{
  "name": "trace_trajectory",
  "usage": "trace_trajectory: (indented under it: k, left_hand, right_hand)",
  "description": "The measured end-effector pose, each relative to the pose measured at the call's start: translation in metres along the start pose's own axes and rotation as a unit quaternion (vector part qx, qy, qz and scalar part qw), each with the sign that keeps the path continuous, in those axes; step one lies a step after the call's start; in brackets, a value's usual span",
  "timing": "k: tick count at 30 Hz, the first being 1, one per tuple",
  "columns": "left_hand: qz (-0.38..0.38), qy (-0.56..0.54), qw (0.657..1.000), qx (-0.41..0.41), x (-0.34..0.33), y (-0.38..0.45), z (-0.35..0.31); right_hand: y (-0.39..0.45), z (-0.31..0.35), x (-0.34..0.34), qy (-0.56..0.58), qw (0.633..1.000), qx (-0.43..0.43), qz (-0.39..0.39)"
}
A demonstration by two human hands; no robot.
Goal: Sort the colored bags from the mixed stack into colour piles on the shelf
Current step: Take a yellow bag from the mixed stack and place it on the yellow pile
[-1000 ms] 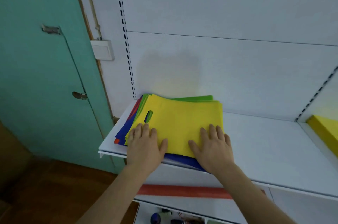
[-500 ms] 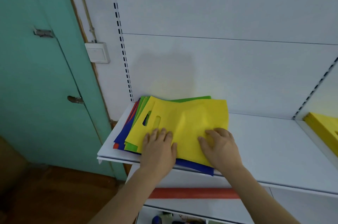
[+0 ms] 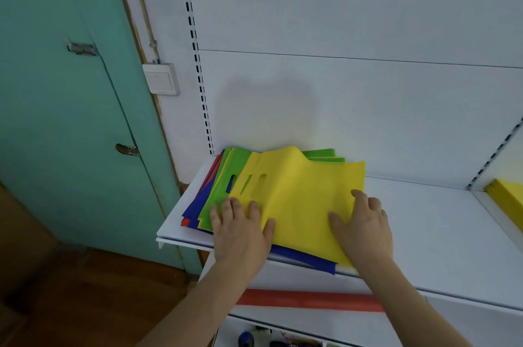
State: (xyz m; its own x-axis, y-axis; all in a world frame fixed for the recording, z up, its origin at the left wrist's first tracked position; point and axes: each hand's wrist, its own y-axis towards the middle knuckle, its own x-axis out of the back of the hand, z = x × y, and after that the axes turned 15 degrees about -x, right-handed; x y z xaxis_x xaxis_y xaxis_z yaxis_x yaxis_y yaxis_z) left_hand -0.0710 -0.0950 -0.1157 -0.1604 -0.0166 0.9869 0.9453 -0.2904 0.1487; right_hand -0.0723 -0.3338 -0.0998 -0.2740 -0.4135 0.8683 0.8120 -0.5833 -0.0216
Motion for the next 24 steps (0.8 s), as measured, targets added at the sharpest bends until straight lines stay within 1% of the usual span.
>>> trace_trajectory:
  k: [2,4,6,8,12,13,15,17,19,22,24]
  left_hand:
    - [-0.013,-0.020,1.000,-0.017,-0.002,0.000,-0.007]
    - [-0.025,-0.045,0.998,-0.027,-0.004,0.001,-0.011]
    - [-0.028,-0.060,0.997,-0.033,-0.007,0.001,-0.012]
    - [-0.027,-0.059,0.997,-0.037,-0.010,0.001,-0.011]
    - [-0.002,-0.046,0.998,-0.046,-0.009,-0.006,-0.013]
    - [0.008,-0.042,0.998,-0.049,-0.010,-0.006,-0.014]
    - [0.020,-0.048,0.998,-0.046,-0.010,-0.005,-0.015]
    - [0.003,-0.070,0.997,-0.031,-0.007,-0.001,-0.014]
    - [-0.020,-0.089,0.996,-0.007,-0.002,0.004,-0.009]
    - [-0.060,-0.117,0.991,0.028,0.007,0.017,0.003]
    - [-0.079,-0.166,0.982,0.047,0.012,0.030,0.012]
  right_hand:
    - [0.003,-0.001,0.000,0.015,1.000,-0.008,0.015]
    - [0.007,-0.002,0.000,0.005,0.998,-0.038,0.046]
    - [0.010,-0.004,0.003,0.021,0.996,-0.054,0.070]
    - [0.012,-0.005,0.005,0.066,0.996,-0.047,0.048]
    - [0.011,-0.010,0.012,0.109,0.993,-0.012,-0.045]
    - [0.013,-0.012,0.013,0.123,0.991,-0.010,-0.049]
    - [0.020,-0.013,0.017,0.152,0.988,-0.028,-0.030]
    - [0.028,-0.015,0.022,0.149,0.988,-0.038,-0.007]
    - [0.032,-0.016,0.024,0.154,0.988,-0.007,-0.026]
    - [0.032,-0.018,0.031,0.215,0.974,0.036,-0.066]
    - [0.032,-0.021,0.036,0.262,0.962,0.040,-0.065]
